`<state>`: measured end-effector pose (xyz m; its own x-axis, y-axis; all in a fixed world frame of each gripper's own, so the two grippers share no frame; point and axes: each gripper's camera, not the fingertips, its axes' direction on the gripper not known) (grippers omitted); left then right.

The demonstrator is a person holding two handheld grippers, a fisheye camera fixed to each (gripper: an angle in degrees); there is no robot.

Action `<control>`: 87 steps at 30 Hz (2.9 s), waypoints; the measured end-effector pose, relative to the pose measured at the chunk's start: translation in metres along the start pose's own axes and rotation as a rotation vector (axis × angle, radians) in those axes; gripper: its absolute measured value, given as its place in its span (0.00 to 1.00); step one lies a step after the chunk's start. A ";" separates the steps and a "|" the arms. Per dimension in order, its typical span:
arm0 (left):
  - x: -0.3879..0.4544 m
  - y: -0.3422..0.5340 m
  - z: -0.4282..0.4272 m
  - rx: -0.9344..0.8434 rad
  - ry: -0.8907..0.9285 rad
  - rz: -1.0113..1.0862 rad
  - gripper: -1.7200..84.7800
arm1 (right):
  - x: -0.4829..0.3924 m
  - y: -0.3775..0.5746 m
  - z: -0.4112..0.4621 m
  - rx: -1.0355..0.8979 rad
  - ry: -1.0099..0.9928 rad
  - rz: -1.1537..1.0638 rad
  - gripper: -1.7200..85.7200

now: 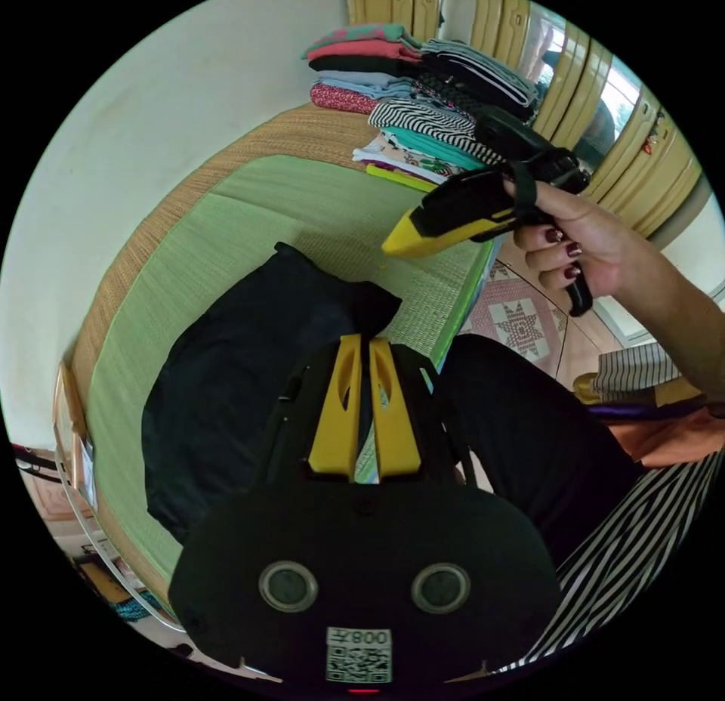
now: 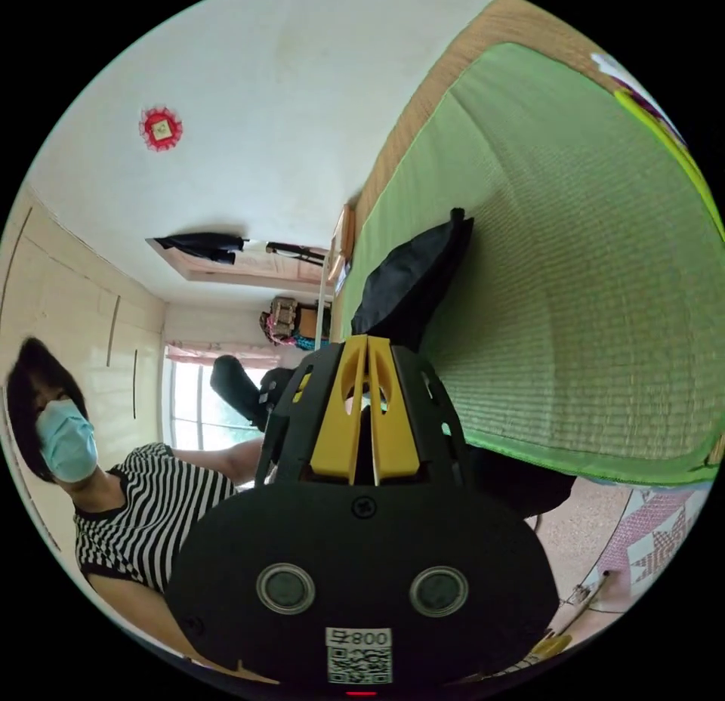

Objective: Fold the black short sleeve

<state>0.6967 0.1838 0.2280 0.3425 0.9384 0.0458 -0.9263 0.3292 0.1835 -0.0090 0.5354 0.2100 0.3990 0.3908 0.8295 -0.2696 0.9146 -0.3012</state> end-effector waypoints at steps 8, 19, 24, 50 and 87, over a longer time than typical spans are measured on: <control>0.008 -0.007 0.016 -0.004 0.009 0.003 0.04 | 0.059 -0.068 0.031 0.046 -0.080 0.205 0.14; -0.003 -0.009 0.028 -0.010 0.038 0.012 0.04 | 0.037 -0.131 0.076 0.016 -0.076 0.258 0.12; -0.013 -0.007 0.030 -0.016 0.055 0.014 0.04 | 0.014 -0.145 0.083 -0.004 -0.067 0.266 0.08; -0.216 0.142 -0.070 0.362 0.350 -0.428 0.04 | -0.374 -0.180 0.145 0.033 -0.048 -0.037 0.04; -0.513 0.453 -0.081 0.523 0.731 -1.269 0.04 | -0.749 -0.216 0.527 -0.440 0.411 -0.071 0.05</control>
<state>0.0887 -0.1400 0.2078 0.5391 -0.0202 -0.8420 0.1105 0.9928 0.0470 -0.7112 -0.0099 -0.0985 0.7324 0.2550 0.6313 0.1229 0.8624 -0.4910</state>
